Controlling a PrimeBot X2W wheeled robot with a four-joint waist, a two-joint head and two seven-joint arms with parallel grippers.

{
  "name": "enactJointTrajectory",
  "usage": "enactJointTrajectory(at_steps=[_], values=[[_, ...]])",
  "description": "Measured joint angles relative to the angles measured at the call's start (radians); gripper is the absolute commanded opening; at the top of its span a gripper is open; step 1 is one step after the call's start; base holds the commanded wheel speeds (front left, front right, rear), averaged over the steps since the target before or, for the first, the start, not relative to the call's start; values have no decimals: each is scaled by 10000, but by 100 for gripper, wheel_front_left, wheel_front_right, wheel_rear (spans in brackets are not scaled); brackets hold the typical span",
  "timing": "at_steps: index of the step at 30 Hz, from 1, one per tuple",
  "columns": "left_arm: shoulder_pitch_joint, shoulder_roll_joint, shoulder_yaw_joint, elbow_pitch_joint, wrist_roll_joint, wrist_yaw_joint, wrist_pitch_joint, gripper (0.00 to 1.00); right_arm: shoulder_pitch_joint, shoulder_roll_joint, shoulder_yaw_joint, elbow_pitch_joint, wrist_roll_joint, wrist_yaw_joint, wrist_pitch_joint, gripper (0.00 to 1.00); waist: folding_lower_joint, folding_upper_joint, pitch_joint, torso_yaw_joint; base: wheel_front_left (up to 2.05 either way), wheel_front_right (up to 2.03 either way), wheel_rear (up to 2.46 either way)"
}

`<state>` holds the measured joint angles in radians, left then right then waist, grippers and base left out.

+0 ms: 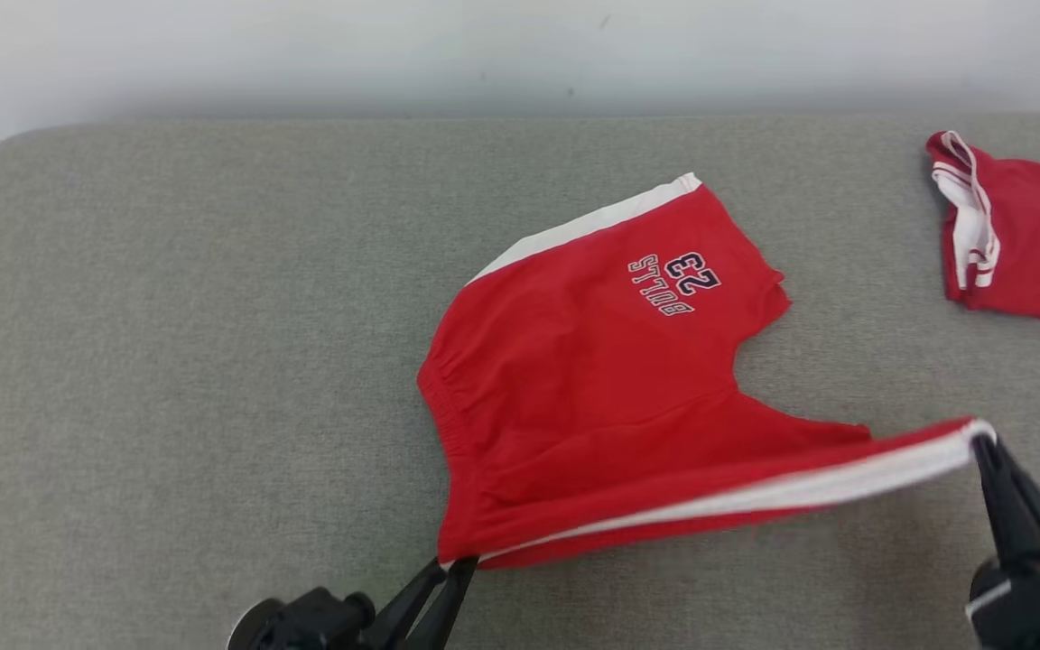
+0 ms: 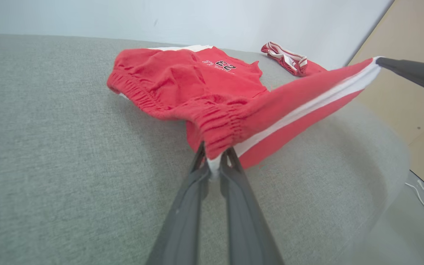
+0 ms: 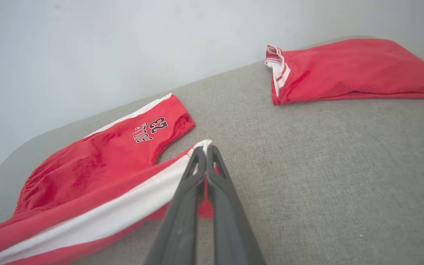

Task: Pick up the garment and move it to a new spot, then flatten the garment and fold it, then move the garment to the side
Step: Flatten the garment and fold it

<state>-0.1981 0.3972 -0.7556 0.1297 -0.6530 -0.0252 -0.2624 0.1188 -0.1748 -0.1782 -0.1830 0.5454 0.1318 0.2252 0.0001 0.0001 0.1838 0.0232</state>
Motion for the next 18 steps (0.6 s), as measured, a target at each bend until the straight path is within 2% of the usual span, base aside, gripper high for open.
enactJointTrajectory(at_steps=[7, 18], values=[[-1080, -313, -159, -100, 299, -278, 132, 0, -2520, -671, 151, 748, -15, 0, 541, 0, 0, 0, 242, 529, 0, 0, 0], [-2539, -836, -79, 309, 90, -558, 529, 0, -6137, -1168, 874, 3962, -359, 0, 453, 0, 1, 1, 819, 1315, 0, 0, 0]])
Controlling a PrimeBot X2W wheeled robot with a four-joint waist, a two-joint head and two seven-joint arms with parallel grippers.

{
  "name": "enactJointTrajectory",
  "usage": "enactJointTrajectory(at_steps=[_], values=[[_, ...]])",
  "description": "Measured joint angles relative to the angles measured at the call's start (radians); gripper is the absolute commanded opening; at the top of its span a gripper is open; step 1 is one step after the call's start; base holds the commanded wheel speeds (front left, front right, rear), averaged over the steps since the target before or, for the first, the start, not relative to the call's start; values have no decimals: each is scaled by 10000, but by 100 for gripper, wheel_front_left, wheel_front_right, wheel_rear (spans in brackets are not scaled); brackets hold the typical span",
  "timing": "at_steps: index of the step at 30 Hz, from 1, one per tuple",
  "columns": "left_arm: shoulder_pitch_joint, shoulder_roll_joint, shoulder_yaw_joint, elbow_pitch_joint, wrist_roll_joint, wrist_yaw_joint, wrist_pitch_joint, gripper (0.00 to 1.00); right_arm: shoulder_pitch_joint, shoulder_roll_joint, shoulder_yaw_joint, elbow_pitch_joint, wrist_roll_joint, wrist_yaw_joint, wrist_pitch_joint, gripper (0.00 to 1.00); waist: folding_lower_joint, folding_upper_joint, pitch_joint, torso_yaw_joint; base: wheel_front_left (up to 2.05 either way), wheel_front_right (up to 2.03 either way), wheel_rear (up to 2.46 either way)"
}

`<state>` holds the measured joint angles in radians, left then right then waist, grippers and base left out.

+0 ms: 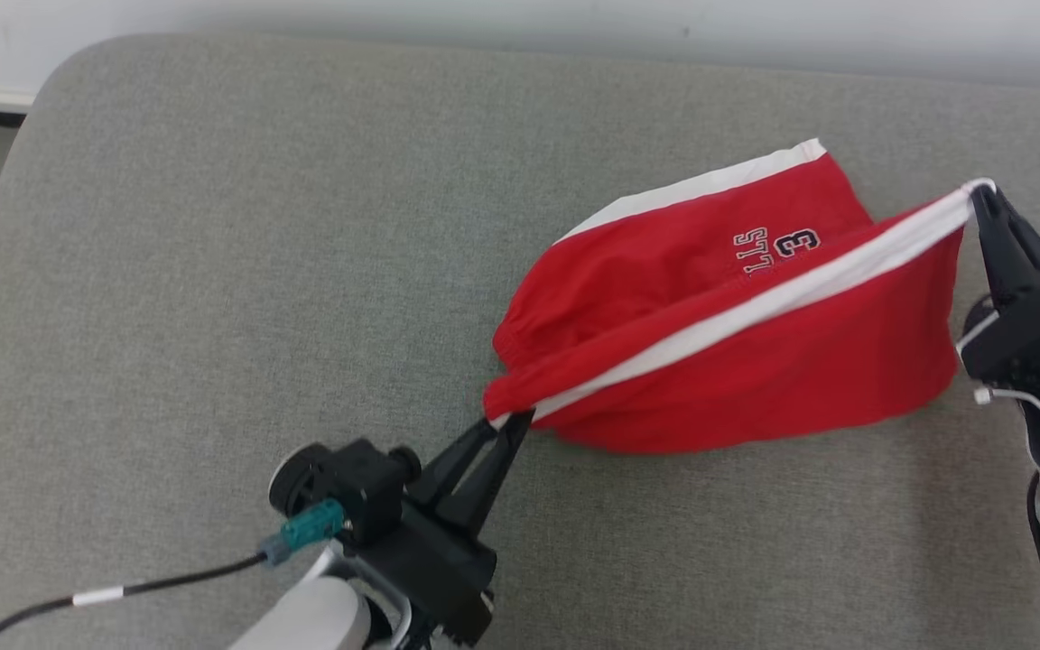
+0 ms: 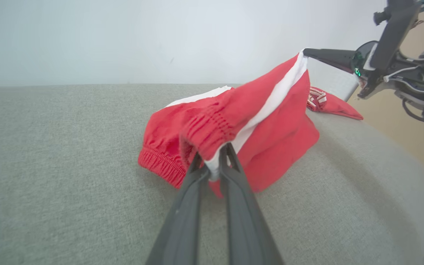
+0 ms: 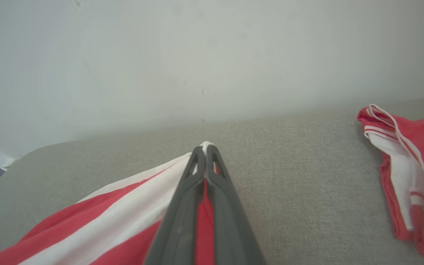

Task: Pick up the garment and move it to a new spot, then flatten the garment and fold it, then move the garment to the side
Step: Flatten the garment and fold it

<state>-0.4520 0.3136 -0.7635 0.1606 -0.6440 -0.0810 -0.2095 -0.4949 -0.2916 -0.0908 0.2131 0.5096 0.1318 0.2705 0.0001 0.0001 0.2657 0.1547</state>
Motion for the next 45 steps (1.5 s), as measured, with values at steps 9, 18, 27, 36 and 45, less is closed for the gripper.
enactJointTrajectory(at_steps=[9, 18, 27, 36, 45], values=[[-1724, -522, 44, 1246, -293, -314, 174, 0, -2959, -146, 1026, 3227, -447, 0, -756, 0, 1, 0, 813, 274, 0, 0, 0], [-2889, -1101, -257, 2458, -512, -428, 215, 0, -4809, -165, 1329, 5846, -972, 0, -1593, 0, 0, 0, 1221, 595, 0, 0, 0], [-3383, -1352, -368, 3402, -619, -462, -217, 100, -5527, -2, 1820, 7344, -1225, 0, -2556, 100, 0, 0, 1241, 631, 0, 0, 0], [-2881, -1423, -105, 3806, -598, -422, -476, 100, -5245, -192, 2652, 7793, -704, 0, -3283, 100, -3, -1, 641, 573, 0, 0, 0], [-1095, -1248, 1967, 1814, 460, 305, -529, 100, -4069, -773, 3666, 7670, 165, 0, -3315, 100, -3, -1, -75, 428, 0, 0, 0]])
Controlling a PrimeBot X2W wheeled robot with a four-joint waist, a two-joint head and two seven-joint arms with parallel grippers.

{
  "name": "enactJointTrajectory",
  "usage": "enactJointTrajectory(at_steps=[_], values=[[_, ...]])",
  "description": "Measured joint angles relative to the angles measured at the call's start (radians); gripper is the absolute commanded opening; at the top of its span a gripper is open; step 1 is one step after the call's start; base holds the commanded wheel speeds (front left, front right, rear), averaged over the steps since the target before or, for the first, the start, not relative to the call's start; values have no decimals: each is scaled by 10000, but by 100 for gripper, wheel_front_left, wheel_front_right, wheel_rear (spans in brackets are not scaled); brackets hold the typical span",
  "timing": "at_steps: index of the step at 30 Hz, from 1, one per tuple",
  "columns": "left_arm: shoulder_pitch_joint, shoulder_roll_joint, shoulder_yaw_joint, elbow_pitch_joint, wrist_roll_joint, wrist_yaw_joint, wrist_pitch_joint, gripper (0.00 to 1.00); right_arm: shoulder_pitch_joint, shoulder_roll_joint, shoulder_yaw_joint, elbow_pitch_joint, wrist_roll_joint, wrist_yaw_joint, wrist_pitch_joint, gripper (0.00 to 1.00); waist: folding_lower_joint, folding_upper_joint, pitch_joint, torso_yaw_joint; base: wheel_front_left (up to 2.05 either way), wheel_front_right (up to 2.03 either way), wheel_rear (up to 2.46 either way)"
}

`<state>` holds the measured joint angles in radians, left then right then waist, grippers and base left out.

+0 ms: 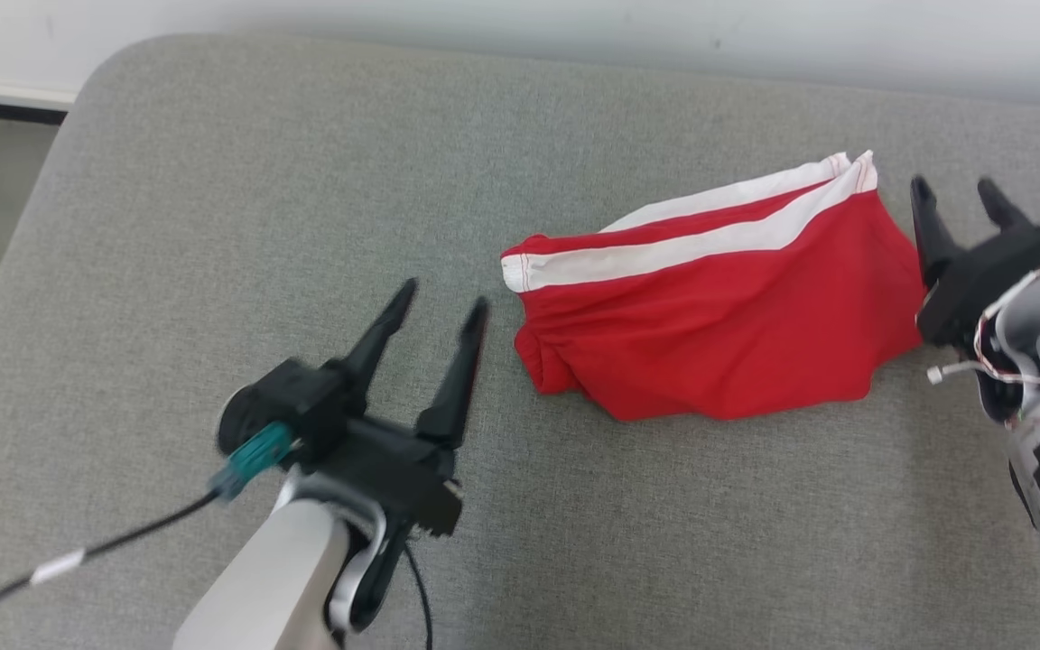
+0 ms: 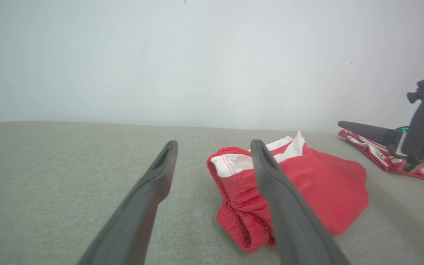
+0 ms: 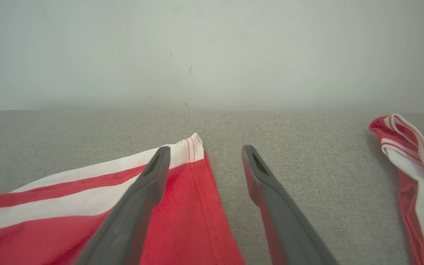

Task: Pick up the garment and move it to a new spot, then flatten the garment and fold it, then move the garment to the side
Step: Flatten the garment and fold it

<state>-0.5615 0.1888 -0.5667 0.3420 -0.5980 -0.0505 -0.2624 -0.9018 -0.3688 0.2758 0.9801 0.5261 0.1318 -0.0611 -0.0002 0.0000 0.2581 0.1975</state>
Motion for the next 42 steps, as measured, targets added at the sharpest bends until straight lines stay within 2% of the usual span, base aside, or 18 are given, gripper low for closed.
enactJointTrajectory(at_steps=[6, 12, 17, 26, 27, 28, 29, 33, 42], values=[[1476, -96, 1626, -1371, 1135, 201, 0, 100, 660, -314, 359, 79, 554, 0, 280, 100, 0, 0, -178, 73, 0, 0, 0], [2341, -267, 2677, -1787, 1921, 142, -2, 100, 829, -418, 531, 236, 848, 0, 426, 100, 0, 0, -152, 194, 0, 0, 0], [2932, -596, 3415, -1847, 2477, -94, -2, 100, 845, -487, 608, 560, 978, 0, 520, 100, 1, 0, -60, 309, 0, 0, 0], [3182, -1110, 4057, -1722, 2970, -541, 0, 100, 779, -355, 786, 1229, 1154, 0, 895, 100, 1, 0, 90, 616, 0, 0, 0], [3193, -1137, 4092, -1707, 3012, -554, -2, 100, 767, -343, 826, 1244, 1185, 0, 968, 76, 1, -1, 95, 638, 0, 0, 0], [3206, -1170, 4138, -1672, 3049, -568, -2, 100, 765, -334, 871, 1252, 1229, -2, 1012, 42, 1, -1, 91, 648, 0, 0, 0], [3225, -1187, 4172, -1634, 3089, -606, -2, 100, 769, -309, 886, 1256, 1300, 0, 1070, 0, 1, -1, 77, 648, 0, 0, 0], [3371, -1256, 4351, -1488, 3200, -652, -2, 100, 903, -161, 982, 1210, 1622, 0, 1127, 0, 1, -1, -56, 584, 0, 0, 0], [3979, -1315, 4642, -1248, 3436, -740, -2, 100, 2013, -236, 1145, 385, 2412, 0, 311, 0, 1, 0, -686, 239, 0, 0, 0]])
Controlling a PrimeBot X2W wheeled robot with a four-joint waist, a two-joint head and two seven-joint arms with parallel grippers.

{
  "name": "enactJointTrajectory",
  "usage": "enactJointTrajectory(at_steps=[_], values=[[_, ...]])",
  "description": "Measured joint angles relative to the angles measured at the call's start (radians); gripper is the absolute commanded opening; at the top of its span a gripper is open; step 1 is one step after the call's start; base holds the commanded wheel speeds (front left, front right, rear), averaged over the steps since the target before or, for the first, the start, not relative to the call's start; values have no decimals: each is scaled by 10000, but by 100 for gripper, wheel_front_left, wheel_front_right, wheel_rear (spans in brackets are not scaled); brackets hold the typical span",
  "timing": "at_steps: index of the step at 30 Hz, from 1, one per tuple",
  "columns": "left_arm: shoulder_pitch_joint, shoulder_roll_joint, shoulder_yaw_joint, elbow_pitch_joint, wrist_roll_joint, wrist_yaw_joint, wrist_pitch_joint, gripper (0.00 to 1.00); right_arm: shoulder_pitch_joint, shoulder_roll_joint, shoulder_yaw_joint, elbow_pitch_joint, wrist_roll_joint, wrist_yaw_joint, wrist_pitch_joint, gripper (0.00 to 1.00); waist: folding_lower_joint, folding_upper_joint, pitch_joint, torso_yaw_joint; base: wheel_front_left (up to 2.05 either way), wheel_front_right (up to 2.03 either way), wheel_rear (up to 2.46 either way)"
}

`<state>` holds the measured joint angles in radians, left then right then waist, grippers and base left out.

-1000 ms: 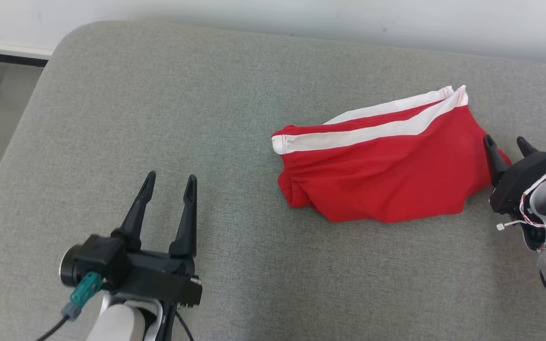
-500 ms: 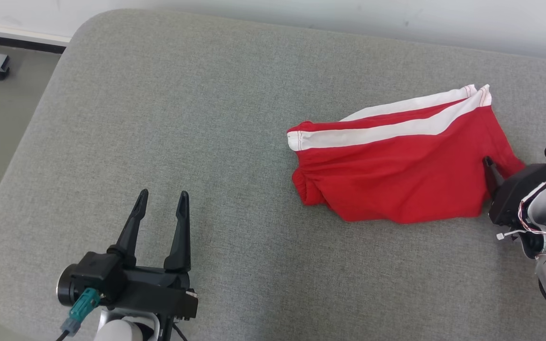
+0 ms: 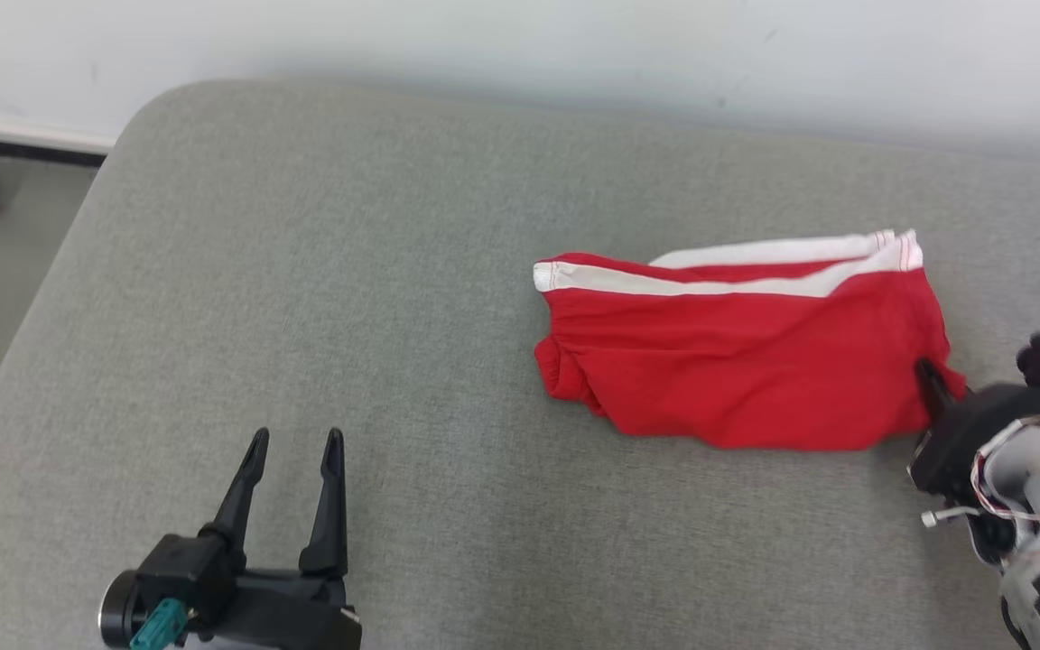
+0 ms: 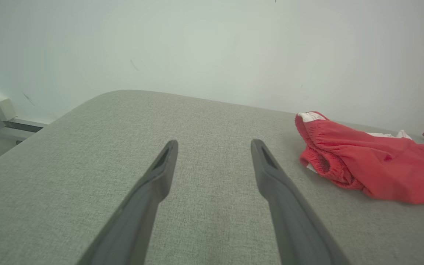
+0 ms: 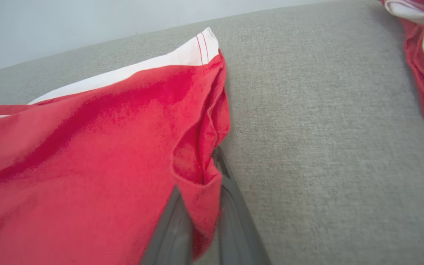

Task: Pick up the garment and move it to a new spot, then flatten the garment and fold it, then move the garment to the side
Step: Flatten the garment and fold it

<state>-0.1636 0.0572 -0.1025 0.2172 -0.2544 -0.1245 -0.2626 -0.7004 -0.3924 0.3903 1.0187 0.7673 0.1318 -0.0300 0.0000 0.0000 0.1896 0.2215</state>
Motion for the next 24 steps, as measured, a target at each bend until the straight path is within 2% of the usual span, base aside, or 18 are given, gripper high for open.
enactJointTrajectory(at_steps=[12, 24], values=[[652, -10, 311, -215, 155, -48, 0, 100, 2266, -1197, -174, -1434, 1089, 0, -320, 0, 0, 0, -721, -807, 0, 0, 0], [773, -21, 244, -242, 155, -65, 0, 100, 2292, -901, -171, -3189, 349, 0, -675, 0, 0, -1, -983, -1034, 0, 0, 0]])
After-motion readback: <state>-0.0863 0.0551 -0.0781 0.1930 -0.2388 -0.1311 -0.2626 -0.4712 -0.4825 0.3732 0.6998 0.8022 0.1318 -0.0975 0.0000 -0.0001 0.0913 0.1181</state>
